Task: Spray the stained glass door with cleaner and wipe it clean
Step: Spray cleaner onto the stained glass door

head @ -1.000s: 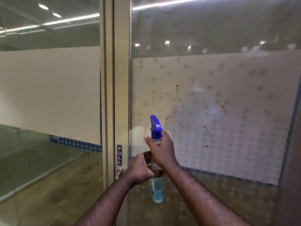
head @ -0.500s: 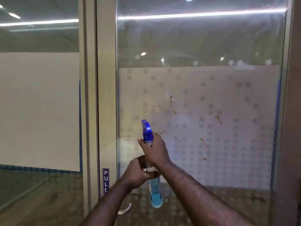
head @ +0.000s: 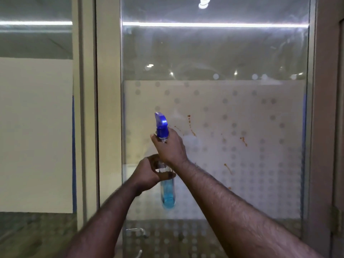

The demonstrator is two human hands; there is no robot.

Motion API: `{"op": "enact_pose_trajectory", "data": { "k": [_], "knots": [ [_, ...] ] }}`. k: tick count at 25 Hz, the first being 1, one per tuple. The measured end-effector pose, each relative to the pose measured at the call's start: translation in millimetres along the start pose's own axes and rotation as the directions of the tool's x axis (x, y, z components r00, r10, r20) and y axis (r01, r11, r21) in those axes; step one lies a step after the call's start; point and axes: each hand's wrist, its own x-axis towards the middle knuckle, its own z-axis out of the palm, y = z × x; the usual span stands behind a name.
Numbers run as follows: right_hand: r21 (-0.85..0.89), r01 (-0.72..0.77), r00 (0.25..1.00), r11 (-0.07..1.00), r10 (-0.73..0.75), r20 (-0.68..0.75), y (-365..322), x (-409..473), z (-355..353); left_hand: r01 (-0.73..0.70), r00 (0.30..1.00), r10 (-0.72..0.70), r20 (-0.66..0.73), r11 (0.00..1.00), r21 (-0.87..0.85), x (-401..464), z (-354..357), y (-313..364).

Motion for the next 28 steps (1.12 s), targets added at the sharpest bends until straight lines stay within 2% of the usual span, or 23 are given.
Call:
{"op": "enact_pose_trajectory", "data": {
  "k": [5, 9, 21, 28],
  "knots": [
    [0.037, 0.037, 0.997, 0.999, -0.034, -0.062, -15.9, 29.2, -25.4, -0.043, 0.999, 0.042, 0.031, 0.999, 0.014, 29.0, -3.6, 39.4],
    [-0.003, 0.038, 0.991, 0.999, -0.038, -0.127, -9.9, 42.4, -54.2, -0.076, 0.993, 0.073, 0.091, 0.997, 0.026, 46.0, 15.9, 60.9],
    [-0.058, -0.053, 0.957, 0.997, 0.034, -0.289, 43.9, 45.8, -172.4, -0.170, 0.947, 0.168, 0.273, 0.985, -0.015, 87.4, 131.6, 110.7],
    [-0.084, -0.123, 0.911, 0.989, 0.079, -0.404, 83.1, 33.1, -228.8, -0.164, 0.914, 0.177, 0.364, 0.984, -0.067, 93.1, 202.9, 126.5]
  ]
}}
